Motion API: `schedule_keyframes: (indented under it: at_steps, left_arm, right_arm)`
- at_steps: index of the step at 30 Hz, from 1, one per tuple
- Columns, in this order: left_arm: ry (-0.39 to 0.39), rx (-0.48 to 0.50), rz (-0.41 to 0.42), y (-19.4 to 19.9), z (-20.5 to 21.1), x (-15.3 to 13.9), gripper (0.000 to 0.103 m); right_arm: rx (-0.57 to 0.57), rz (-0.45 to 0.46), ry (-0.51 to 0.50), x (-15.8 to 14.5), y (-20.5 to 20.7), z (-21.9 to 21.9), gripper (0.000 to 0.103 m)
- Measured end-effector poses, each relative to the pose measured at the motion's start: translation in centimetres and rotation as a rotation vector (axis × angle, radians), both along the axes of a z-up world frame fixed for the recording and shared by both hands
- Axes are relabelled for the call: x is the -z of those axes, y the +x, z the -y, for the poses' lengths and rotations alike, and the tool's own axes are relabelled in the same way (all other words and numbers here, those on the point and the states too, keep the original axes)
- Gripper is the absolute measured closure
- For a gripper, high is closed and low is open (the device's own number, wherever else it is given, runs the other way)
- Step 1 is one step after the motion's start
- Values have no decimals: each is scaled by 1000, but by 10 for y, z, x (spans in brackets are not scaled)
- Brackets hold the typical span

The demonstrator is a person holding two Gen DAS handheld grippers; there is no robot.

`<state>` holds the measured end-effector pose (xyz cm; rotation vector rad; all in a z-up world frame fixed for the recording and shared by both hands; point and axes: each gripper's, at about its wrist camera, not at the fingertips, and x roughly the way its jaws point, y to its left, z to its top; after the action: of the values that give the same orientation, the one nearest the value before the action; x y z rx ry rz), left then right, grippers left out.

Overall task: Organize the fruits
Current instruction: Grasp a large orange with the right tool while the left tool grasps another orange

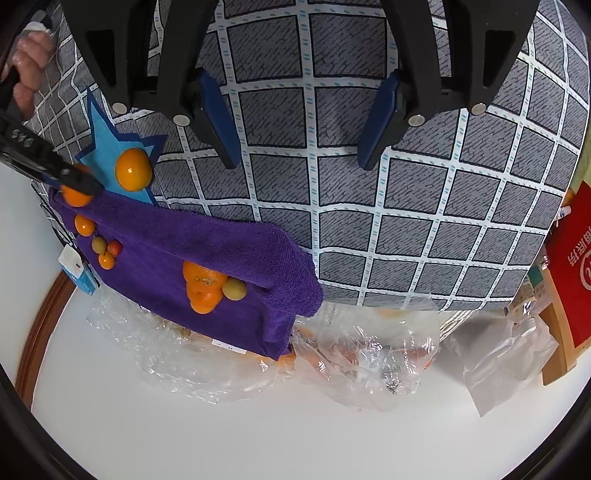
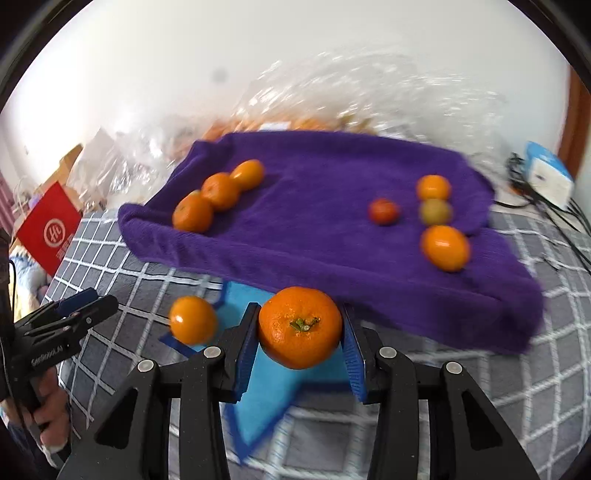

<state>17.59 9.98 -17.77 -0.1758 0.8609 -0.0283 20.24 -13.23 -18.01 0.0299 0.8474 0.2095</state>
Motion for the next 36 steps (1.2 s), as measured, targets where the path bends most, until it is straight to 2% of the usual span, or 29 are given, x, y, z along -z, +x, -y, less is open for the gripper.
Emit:
schedule_keyframes:
  at_steps: [5,10,16,22,30,32,36]
  left_arm:
    - [18,5,-7,1,3,1,36]
    - [35,9,-15,3,5,2,36]
    - [26,9,-12,2,6,2,36]
    - [28,10,-8,1,5,2,36]
    - [14,16,3,-2,4,-1,37]
    - [32,4,-7,-4,10,-4,43]
    - [-10,77,-14,-9,36,-14,44]
  right_arm:
    - [83,-14,14,-3,-14,46,61]
    - [114,-29,-18,10,-24,64,61]
    - [106,-46,-1,16,-23,66,60]
    - [92,-10,-65,19,-27,58,60]
    - [95,-10,20,17,-26,69,60]
    - [103,-9,20,17,-27,70,60]
    - [110,-6,19,17,-29,72,60]
